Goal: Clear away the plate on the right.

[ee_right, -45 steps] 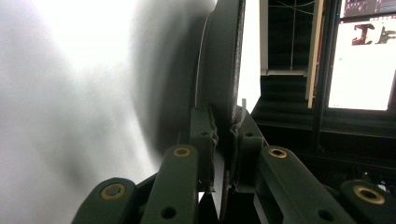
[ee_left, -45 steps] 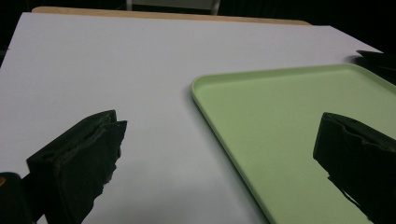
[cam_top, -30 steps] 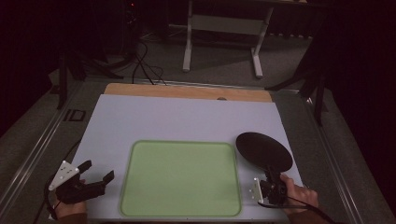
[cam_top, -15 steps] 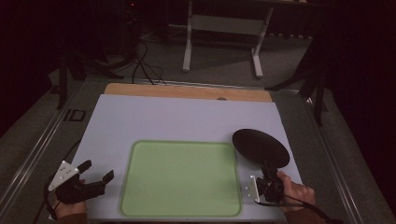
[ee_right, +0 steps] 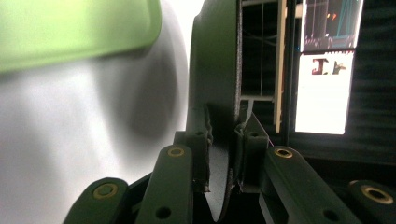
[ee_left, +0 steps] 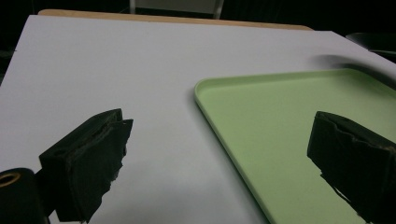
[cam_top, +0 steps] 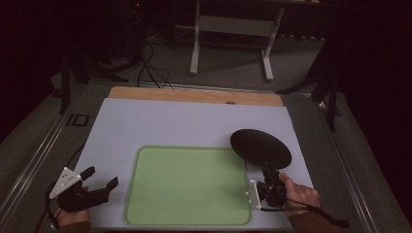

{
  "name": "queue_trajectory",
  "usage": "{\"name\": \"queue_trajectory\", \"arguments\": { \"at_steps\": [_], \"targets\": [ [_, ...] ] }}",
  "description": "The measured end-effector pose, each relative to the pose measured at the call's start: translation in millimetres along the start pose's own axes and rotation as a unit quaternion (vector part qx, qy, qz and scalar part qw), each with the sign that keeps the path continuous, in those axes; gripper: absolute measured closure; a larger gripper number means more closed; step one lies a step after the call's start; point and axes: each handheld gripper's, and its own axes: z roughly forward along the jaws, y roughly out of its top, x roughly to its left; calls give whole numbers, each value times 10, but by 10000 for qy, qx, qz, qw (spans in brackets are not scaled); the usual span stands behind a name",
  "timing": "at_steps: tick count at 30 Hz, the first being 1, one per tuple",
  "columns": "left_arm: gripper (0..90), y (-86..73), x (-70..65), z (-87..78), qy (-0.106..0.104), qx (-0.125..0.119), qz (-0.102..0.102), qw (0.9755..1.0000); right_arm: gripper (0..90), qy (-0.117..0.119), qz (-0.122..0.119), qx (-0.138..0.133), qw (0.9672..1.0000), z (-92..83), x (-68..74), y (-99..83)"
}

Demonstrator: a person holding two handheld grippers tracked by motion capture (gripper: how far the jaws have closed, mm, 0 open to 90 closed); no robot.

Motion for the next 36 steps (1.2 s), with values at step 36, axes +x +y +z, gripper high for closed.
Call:
{"name": "queue_trajectory", "arguments": {
  "at_steps": [36],
  "targets": [
    [47, 4, 4, 2, -8, -21, -13, 10000, 772, -61, -387, -826, 9958, -114, -93, 665]
  ]
}}
